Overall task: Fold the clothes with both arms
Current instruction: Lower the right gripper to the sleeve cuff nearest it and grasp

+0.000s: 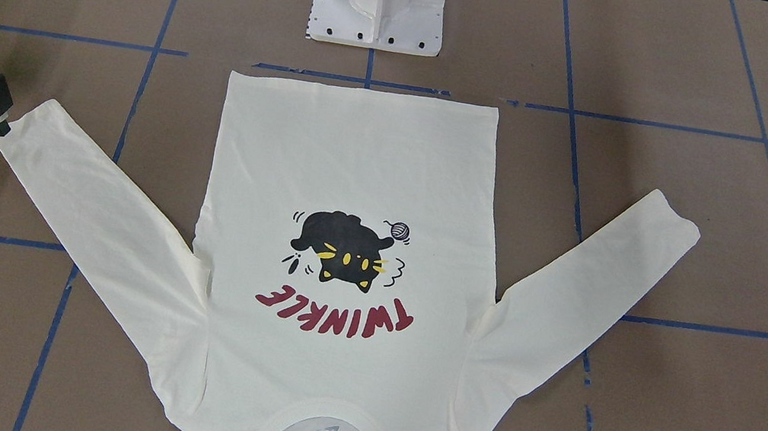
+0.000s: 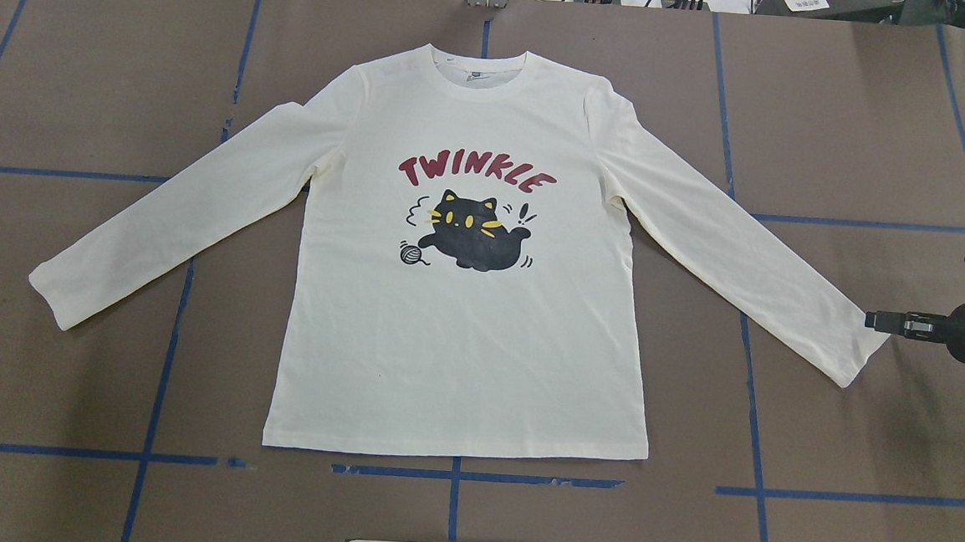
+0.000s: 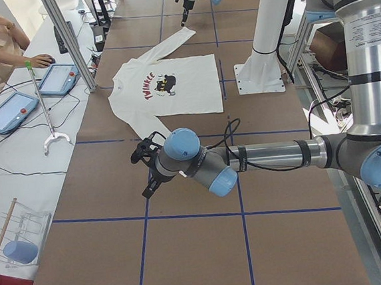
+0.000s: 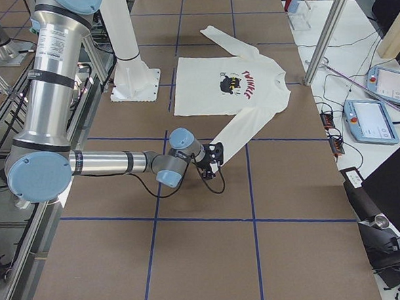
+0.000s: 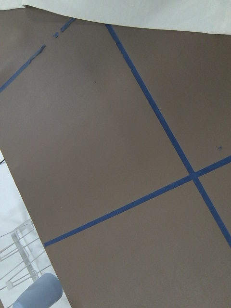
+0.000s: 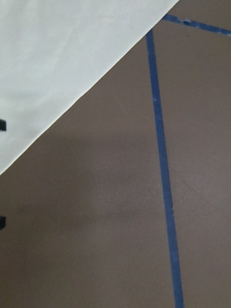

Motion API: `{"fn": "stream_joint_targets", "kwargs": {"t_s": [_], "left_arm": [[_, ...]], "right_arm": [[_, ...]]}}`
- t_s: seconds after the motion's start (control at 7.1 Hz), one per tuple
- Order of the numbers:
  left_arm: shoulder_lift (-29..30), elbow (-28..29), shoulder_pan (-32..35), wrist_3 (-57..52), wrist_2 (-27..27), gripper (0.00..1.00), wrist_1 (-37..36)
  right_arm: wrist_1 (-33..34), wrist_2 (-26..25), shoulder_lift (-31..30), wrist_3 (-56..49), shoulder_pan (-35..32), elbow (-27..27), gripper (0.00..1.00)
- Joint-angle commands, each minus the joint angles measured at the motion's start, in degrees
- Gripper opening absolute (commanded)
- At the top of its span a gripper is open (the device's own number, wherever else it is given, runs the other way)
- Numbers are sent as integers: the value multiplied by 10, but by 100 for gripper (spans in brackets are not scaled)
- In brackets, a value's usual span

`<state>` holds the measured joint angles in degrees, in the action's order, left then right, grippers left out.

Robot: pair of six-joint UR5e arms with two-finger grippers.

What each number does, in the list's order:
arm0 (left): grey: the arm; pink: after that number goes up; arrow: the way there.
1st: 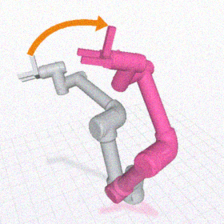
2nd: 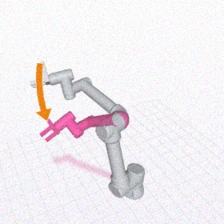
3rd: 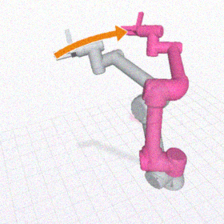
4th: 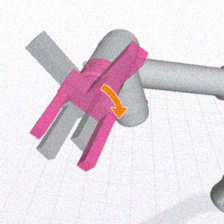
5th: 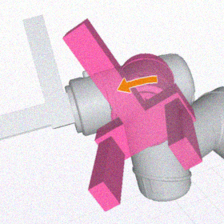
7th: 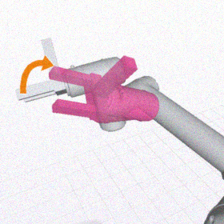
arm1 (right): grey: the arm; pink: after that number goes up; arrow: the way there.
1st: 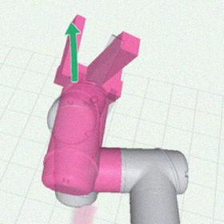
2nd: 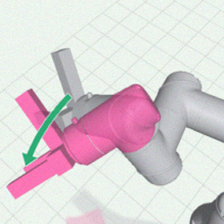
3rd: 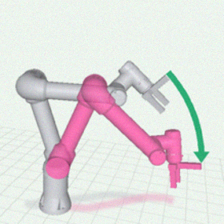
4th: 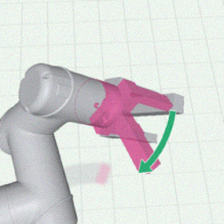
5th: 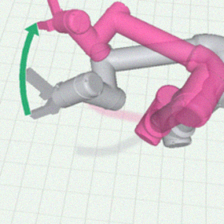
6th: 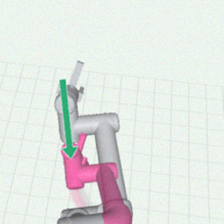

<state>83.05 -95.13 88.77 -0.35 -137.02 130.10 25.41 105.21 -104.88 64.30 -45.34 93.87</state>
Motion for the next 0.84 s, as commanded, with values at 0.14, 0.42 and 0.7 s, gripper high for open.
{"fn": "stream_joint_targets", "kwargs": {"t_s": [0.14, 0.42, 0.7], "left_arm": [[0, 0, 0, 0, 0, 100, 0], [0, 1, 0, -1, 0, 100, 1], [-1, 0, 0, -1, 0, 100, 1]], "right_arm": [[-1, -4, 1, 0, 17, -19, 57], [-2, -4, 1, 0, 17, -19, 49], [-3, -3, 1, -1, 17, -12, 0]]}}
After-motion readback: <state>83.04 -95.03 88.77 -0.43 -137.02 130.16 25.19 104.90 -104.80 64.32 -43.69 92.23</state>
